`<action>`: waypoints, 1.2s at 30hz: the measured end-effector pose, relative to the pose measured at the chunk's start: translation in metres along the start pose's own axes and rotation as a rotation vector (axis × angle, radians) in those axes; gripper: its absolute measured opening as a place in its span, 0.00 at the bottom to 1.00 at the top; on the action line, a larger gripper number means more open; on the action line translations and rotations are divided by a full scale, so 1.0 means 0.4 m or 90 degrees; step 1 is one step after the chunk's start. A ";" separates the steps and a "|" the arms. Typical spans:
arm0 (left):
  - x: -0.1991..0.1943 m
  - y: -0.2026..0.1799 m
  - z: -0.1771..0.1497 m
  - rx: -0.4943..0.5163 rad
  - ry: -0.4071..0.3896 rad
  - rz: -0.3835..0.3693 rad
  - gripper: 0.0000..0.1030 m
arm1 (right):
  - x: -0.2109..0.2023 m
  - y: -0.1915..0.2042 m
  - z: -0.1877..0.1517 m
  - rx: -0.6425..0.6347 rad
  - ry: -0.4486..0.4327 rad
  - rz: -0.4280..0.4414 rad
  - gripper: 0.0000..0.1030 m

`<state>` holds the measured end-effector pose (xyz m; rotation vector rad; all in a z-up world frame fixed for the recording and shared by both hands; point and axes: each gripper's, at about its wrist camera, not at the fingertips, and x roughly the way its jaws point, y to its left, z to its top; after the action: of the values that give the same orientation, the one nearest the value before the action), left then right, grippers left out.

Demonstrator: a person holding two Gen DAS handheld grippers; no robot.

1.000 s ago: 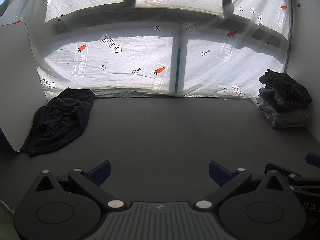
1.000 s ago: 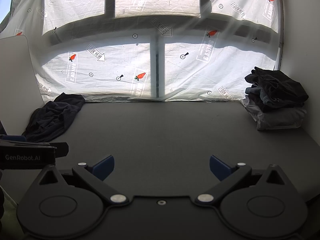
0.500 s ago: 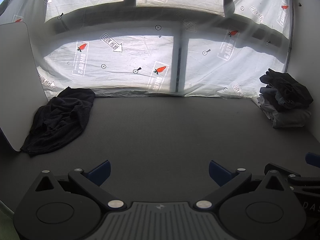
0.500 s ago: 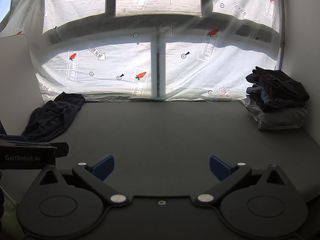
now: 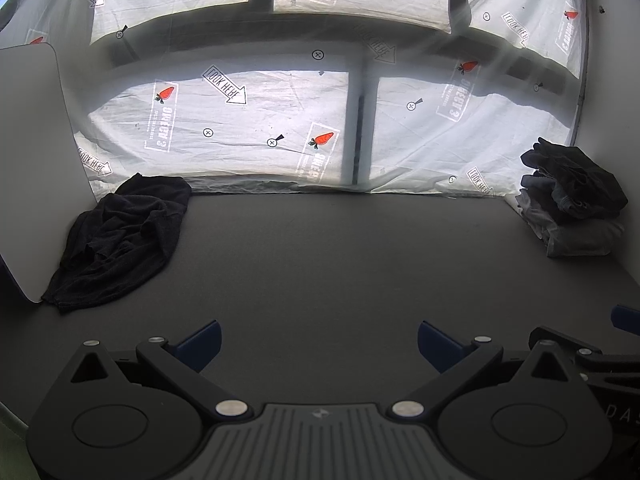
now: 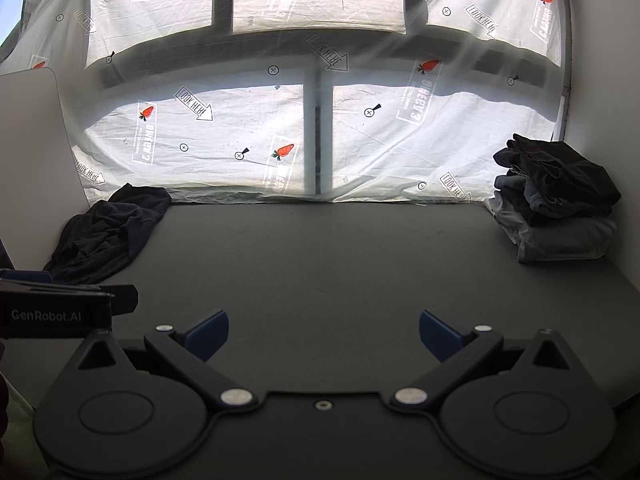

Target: Fold clothes

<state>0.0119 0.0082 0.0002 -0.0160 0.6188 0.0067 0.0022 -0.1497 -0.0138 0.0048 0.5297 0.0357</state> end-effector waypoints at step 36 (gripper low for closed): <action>0.216 -0.019 0.076 -0.086 0.094 0.075 1.00 | 0.274 -0.194 0.064 0.050 0.058 -0.056 1.00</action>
<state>0.0998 0.0012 -0.0252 -0.1113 0.7660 0.1620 0.1121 -0.2233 -0.0481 0.0575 0.6213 -0.0714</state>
